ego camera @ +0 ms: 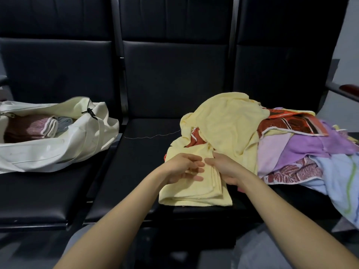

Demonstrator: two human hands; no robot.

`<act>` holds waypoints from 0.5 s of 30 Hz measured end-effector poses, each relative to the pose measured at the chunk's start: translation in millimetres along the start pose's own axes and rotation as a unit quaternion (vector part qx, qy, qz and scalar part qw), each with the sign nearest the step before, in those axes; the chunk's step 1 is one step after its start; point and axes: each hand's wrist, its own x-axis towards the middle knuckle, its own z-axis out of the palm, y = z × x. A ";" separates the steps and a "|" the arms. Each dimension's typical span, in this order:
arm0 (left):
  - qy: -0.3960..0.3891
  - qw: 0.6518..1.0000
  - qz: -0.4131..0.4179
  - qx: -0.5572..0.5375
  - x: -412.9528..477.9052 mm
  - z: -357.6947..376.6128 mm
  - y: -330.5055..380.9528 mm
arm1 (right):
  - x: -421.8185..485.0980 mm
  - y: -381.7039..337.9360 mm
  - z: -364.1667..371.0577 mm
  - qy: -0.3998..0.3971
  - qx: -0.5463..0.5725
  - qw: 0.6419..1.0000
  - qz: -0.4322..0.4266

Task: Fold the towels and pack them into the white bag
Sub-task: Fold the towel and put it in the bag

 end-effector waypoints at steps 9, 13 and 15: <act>0.232 0.920 0.017 0.316 3.4 -38.4 -11.9 | -12.2 13.1 -5.9 0.123 -0.210 0.969 -0.052; 0.223 0.918 -0.066 0.320 9.4 -45.6 -19.3 | -13.2 18.1 -7.9 0.155 -0.354 0.921 -0.050; 0.205 0.945 -0.080 0.243 12.9 -47.2 -21.3 | -12.5 18.8 -7.1 0.175 -0.407 0.896 -0.043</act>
